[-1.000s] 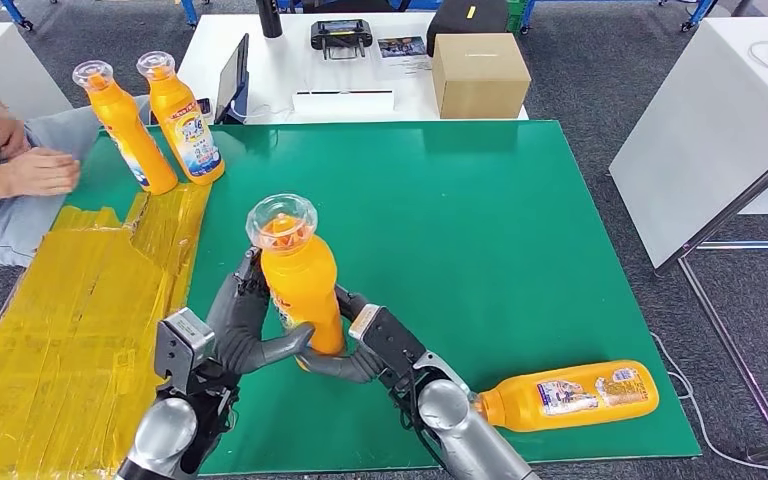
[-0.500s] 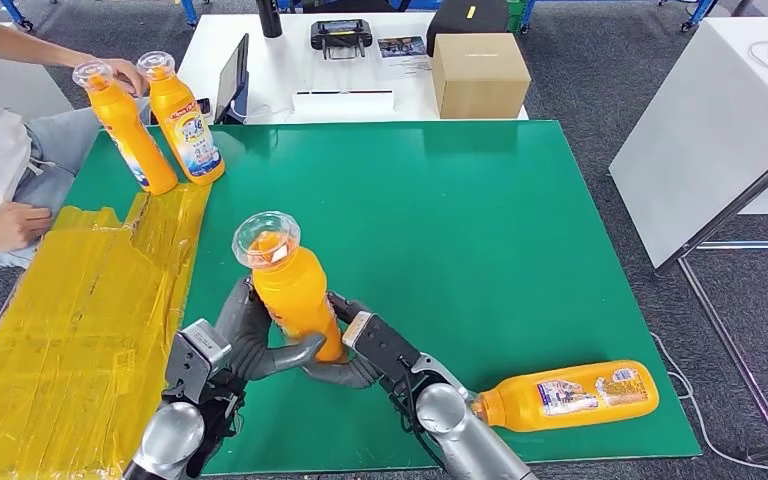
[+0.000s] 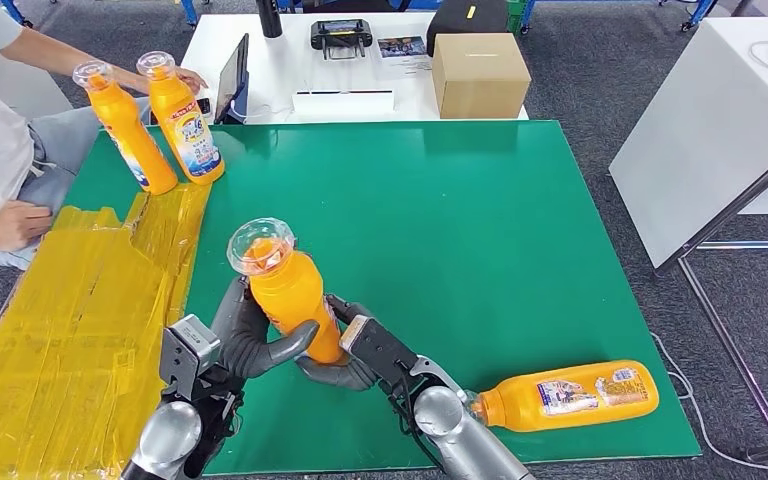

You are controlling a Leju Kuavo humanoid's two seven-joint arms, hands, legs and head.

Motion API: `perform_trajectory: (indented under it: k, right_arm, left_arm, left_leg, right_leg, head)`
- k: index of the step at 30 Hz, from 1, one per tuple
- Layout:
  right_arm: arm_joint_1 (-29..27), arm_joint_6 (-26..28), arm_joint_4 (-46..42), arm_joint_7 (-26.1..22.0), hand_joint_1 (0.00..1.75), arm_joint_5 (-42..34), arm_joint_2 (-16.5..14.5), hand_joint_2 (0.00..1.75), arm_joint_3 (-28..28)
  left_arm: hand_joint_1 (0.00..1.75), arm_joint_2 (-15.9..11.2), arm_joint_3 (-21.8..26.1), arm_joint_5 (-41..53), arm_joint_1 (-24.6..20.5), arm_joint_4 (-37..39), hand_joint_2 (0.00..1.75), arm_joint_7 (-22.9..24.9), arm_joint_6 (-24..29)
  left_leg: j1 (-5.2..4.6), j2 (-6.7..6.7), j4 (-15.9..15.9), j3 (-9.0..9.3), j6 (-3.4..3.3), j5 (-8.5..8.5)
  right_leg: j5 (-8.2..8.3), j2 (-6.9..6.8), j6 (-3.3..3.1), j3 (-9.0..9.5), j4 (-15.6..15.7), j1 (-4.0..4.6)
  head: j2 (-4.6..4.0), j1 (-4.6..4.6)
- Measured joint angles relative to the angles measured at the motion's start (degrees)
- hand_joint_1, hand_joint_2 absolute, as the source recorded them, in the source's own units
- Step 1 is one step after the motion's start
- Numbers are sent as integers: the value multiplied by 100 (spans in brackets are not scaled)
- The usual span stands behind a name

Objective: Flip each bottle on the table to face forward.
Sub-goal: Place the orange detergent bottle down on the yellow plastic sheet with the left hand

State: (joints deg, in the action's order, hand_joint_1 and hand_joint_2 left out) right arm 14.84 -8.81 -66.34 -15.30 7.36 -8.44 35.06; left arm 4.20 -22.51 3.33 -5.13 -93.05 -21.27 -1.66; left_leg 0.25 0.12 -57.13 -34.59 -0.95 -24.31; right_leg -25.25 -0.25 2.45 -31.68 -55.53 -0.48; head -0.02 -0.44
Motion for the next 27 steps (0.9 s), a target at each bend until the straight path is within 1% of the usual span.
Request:
perform_trajectory:
  k: [4,8,15,19,25,26,27]
  right_arm:
    - [-8,0,-7,-26,174,11,1,175,0]
    - [-22,-2,-17,-83,38,12,2,175,0]
    - [-22,-2,-17,-85,38,12,3,175,0]
    - [-28,-4,-25,-96,1,8,4,175,0]
    - [-102,-14,-138,-260,0,-49,42,175,-4]
    - [-149,-9,-231,-321,0,-80,59,175,-21]
    - [-237,14,-413,-416,0,-112,93,175,-77]
  left_arm:
    - [175,0,2,-22,-2,3,175,0,0]
    - [175,0,2,-33,-4,7,175,0,0]
    - [175,0,2,-33,-4,7,175,0,0]
    - [175,0,4,-33,-5,7,175,-2,1]
    - [175,-2,29,96,-5,-7,175,-82,151]
    - [175,-9,70,204,6,-34,175,-114,266]
    - [175,-31,161,582,34,-91,175,-140,602]
  left_leg:
    - [0,0,0,0,0,0]
    - [0,0,0,0,0,0]
    - [0,0,0,0,0,0]
    - [0,0,0,0,0,0]
    - [0,0,0,-1,0,0]
    - [0,0,0,-1,0,0]
    - [0,0,0,-1,0,0]
  right_leg:
    - [0,0,0,0,0,0]
    - [0,0,0,0,0,0]
    - [0,0,0,0,0,0]
    - [0,0,0,0,0,0]
    - [0,0,0,0,0,0]
    - [0,0,0,0,0,0]
    - [0,0,0,-1,0,0]
  head:
    - [0,0]
    - [0,0]
    - [0,0]
    - [0,0]
    - [0,2]
    - [0,1]
    - [0,1]
